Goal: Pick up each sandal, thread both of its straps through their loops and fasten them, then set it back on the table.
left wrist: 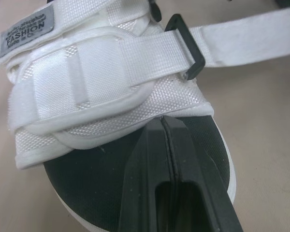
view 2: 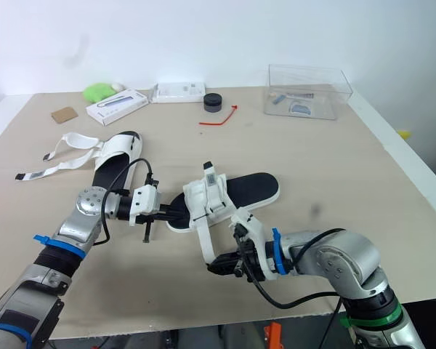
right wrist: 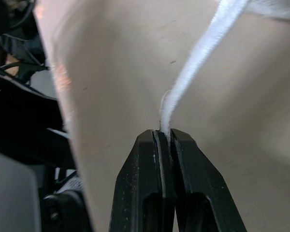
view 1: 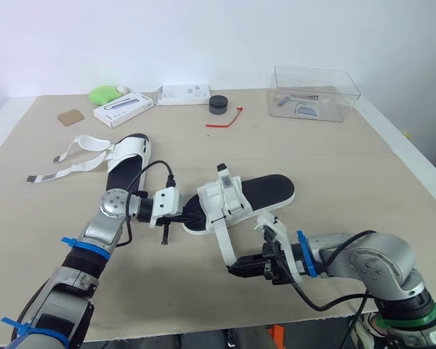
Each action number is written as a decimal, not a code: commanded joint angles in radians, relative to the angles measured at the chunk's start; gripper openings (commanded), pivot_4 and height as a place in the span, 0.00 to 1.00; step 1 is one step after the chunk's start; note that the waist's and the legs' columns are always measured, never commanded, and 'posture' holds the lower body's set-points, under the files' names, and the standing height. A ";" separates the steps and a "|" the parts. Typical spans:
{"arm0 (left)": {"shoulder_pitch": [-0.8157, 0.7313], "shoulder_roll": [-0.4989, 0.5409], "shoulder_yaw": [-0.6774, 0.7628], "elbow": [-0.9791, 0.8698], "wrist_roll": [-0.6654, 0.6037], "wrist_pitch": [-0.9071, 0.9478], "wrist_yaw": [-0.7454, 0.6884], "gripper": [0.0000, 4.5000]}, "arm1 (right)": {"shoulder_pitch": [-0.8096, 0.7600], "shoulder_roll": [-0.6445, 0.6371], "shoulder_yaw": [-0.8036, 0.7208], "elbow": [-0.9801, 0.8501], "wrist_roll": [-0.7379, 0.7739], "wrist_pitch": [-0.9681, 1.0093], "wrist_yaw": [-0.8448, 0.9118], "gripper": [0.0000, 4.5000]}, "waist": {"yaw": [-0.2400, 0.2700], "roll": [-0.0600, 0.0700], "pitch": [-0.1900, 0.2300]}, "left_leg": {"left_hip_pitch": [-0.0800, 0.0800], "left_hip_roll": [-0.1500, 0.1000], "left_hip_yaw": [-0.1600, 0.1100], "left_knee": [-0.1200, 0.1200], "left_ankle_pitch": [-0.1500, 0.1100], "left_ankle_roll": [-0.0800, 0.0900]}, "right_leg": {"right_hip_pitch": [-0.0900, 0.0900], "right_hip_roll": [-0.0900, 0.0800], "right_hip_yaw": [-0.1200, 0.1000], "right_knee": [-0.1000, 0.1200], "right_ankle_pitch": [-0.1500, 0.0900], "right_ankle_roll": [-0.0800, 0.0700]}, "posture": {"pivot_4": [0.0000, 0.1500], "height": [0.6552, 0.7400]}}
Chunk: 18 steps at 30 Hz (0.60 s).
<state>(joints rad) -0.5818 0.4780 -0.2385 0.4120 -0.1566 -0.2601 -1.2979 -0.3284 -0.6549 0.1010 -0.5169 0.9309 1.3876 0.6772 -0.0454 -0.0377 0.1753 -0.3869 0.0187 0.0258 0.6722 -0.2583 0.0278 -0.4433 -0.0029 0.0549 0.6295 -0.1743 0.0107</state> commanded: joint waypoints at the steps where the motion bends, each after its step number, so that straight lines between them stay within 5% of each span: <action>1: 0.005 0.007 -0.007 0.011 0.021 0.000 0.000 0.00 | 0.015 -0.002 -0.040 -0.056 0.096 0.061 0.004 0.01 | 0.000 0.000 0.000 | 0.000 0.000 0.000 0.000 0.000 0.000 | 0.000 0.000 0.000 0.000 0.000 0.000 | 1.00 1.00; 4: 0.005 0.008 -0.008 0.016 0.023 -0.003 0.000 0.00 | 0.022 0.007 -0.064 -0.059 0.128 0.087 -0.017 0.01 | 0.000 0.000 0.000 | 0.000 0.000 0.000 0.000 0.000 0.000 | 0.000 0.000 0.000 0.000 -0.001 -0.001 | 1.00 1.00; 7: 0.005 0.009 -0.010 0.016 0.024 -0.004 -0.001 0.00 | 0.009 -0.003 -0.075 -0.067 0.130 0.077 -0.029 0.24 | 0.000 0.000 0.000 | 0.000 0.000 0.000 0.000 -0.001 0.000 | 0.000 0.000 -0.001 0.000 -0.001 -0.001 | 1.00 1.00; 14: 0.001 0.009 -0.011 0.025 0.026 -0.009 -0.004 0.00 | -0.065 -0.212 -0.032 -0.146 0.085 -0.013 0.119 0.98 | -0.001 0.000 0.000 | 0.000 0.000 0.000 0.000 0.000 0.000 | 0.000 0.000 0.001 0.000 0.000 0.000 | 1.00 1.00; 18: -0.003 0.008 -0.011 0.032 0.026 -0.012 -0.007 0.00 | -0.131 -0.401 0.110 -0.167 -0.320 -0.535 0.314 0.98 | -0.001 0.001 0.001 | 0.001 0.000 0.001 0.000 0.000 0.000 | 0.000 0.000 0.000 -0.001 -0.001 0.000 | 1.00 1.00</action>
<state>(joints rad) -0.5848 0.4786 -0.2393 0.4231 -0.1554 -0.2720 -1.2988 -0.4412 -1.0370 0.1787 -0.6673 0.7755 1.0919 0.9097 -0.0461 -0.0365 0.1761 -0.3853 0.0182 0.0275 0.6720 -0.2588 0.0273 -0.4435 -0.0029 0.0541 0.6287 -0.1756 0.0097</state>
